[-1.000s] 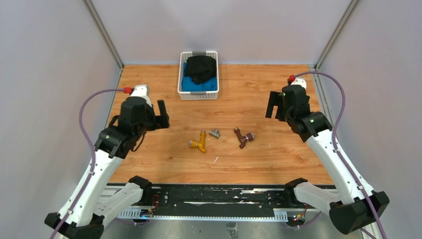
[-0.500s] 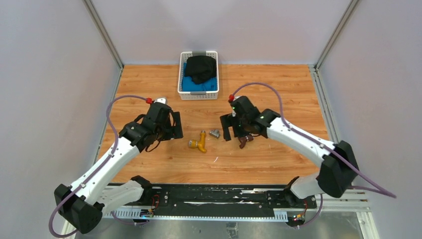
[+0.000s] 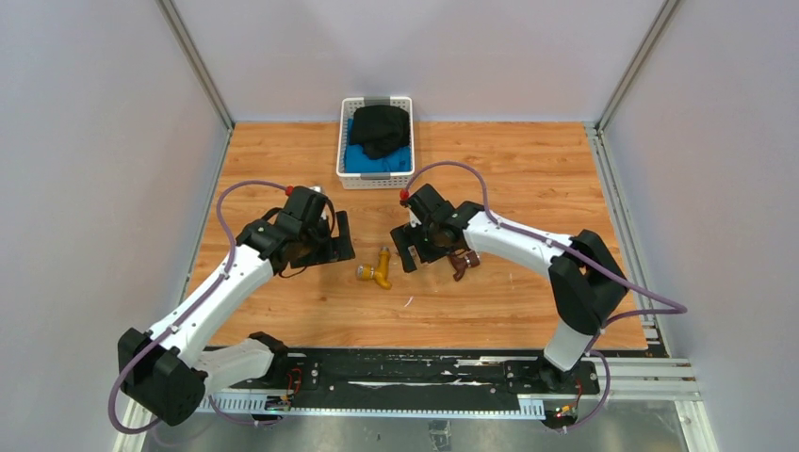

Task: Install the water faucets
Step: Pick up the adaptor at the center of the board.

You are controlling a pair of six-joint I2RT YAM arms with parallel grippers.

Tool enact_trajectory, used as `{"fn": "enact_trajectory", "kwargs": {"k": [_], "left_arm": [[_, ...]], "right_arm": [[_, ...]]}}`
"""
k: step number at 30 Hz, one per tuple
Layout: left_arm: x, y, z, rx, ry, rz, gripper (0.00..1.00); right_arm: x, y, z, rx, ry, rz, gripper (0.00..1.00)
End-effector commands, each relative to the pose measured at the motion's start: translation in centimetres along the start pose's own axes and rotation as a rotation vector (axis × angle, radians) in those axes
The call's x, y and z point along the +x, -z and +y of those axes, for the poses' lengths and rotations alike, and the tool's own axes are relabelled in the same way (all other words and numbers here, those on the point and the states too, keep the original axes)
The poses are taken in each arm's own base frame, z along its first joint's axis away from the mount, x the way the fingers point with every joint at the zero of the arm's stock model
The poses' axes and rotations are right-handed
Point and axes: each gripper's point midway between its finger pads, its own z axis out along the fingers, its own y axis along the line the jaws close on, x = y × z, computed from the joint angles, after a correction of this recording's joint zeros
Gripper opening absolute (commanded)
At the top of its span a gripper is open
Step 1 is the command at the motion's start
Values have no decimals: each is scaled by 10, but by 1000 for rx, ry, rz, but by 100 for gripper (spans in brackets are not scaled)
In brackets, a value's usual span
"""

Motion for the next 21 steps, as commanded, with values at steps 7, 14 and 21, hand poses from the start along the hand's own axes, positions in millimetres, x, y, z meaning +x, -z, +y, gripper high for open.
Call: {"fn": "enact_trajectory", "kwargs": {"k": [7, 14, 21], "left_arm": [[-10, 21, 9, 57, 80, -7, 100], [-9, 24, -5, 147, 103, -8, 100], [-6, 23, -1, 141, 104, -22, 100]], "right_arm": [[-30, -48, 4, -37, 265, 37, 83], [-26, -72, 2, -54, 279, 96, 66], [-21, -69, -2, -52, 261, 104, 24]]}}
